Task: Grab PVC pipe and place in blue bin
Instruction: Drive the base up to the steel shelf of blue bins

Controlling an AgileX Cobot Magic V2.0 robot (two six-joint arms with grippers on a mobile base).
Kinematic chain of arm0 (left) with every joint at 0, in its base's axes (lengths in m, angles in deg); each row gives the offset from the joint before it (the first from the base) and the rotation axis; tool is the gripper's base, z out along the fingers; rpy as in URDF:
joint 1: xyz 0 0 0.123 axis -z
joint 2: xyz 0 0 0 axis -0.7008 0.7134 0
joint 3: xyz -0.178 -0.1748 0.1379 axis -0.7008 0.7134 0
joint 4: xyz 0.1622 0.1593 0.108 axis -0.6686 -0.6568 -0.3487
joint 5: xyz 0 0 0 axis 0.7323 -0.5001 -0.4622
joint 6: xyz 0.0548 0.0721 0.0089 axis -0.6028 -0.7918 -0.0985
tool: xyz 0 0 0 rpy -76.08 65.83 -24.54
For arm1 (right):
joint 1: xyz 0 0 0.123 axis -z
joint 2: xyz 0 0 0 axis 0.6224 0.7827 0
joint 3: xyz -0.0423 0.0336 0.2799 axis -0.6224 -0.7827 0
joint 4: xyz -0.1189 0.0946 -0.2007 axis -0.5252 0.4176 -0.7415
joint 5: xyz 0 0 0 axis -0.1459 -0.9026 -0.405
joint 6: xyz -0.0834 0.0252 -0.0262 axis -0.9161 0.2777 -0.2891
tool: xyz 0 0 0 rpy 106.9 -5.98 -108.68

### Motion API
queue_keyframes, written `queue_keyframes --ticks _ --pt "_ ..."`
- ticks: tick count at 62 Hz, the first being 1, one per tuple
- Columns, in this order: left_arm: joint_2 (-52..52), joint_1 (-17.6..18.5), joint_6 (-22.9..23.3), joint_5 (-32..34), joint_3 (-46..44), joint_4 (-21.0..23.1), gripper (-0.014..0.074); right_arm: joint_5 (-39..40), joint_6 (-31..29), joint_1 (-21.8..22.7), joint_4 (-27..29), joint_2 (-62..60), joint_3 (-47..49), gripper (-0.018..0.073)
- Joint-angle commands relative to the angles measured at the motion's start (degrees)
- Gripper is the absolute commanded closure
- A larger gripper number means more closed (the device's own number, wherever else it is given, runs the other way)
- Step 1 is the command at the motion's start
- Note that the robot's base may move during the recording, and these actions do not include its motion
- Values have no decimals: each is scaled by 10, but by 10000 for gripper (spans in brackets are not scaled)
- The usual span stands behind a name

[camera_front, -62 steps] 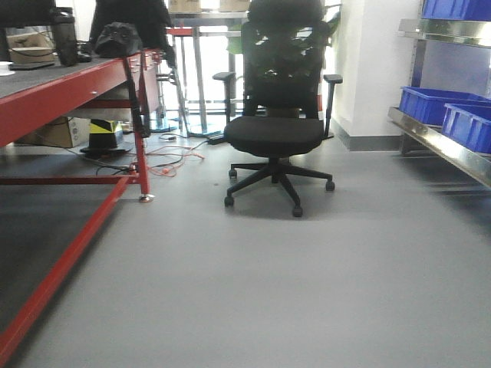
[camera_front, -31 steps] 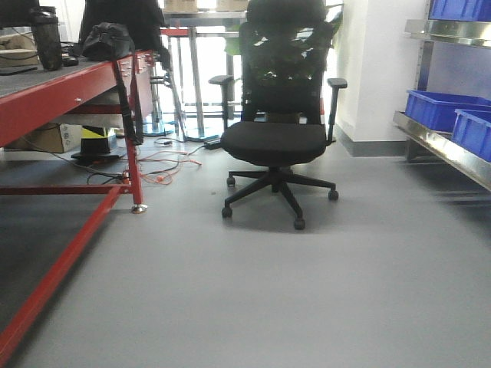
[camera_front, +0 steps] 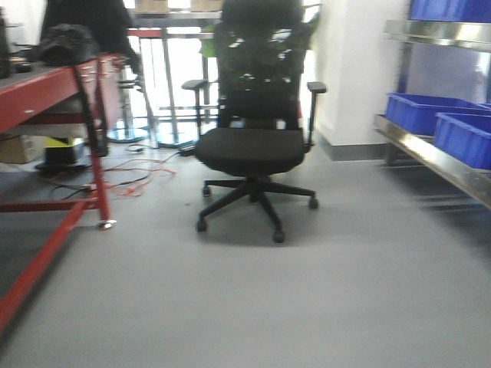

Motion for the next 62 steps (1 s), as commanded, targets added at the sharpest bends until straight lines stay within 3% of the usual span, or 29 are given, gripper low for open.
queue_keyframes --ticks 1,62 --pt "-4 -3 4 17 0 -1 707 14 -6 2 -5 -2 -1 728" --pt "-4 -3 4 17 0 -1 707 14 -6 2 -5 -2 -1 728"
